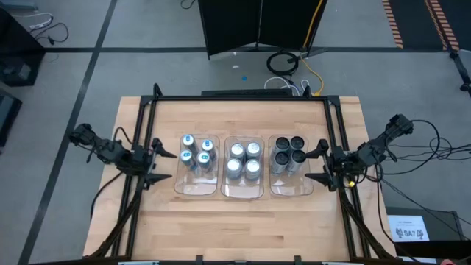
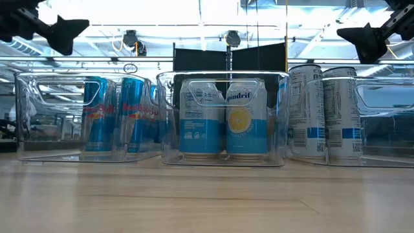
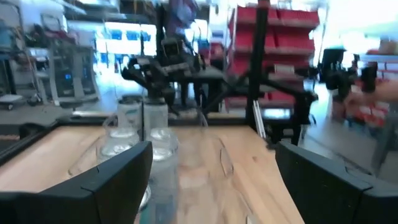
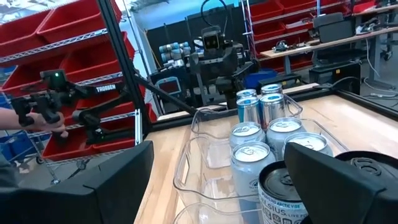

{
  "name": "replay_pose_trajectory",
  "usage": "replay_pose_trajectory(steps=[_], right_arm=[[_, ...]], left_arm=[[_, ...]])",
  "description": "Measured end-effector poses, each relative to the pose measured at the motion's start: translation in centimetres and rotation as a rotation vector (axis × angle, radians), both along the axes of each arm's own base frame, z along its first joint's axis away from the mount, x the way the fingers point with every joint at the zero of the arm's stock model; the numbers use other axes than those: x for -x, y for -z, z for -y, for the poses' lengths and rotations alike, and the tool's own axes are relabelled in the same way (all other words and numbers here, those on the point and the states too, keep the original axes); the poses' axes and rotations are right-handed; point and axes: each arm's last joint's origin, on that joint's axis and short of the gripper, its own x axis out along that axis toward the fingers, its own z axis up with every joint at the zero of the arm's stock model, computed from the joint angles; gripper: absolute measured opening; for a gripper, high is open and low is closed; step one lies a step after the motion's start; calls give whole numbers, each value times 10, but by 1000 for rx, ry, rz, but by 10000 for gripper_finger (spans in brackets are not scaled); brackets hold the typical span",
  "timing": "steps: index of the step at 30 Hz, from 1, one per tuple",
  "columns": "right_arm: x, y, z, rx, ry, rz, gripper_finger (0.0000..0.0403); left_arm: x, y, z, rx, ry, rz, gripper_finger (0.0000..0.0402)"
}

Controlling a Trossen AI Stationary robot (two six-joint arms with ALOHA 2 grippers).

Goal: Sort soda cans
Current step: Return to Home Position

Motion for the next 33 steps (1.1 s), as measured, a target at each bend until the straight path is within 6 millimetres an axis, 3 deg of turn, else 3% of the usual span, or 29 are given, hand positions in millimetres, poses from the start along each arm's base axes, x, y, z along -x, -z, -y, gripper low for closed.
replay_pose_trajectory(steps=[9,15,33], right_arm=[[1,-1,1,-9,0,7,354],[1,-1,0,-28,-25,9,354],[1,-2,0,-58,-28,18,354]], left_arm=[[-12,27,-3,67,-189,89,350],[-14,24,-14,82,-318,123,350],[-19,26,-36,113,-249,124,350]])
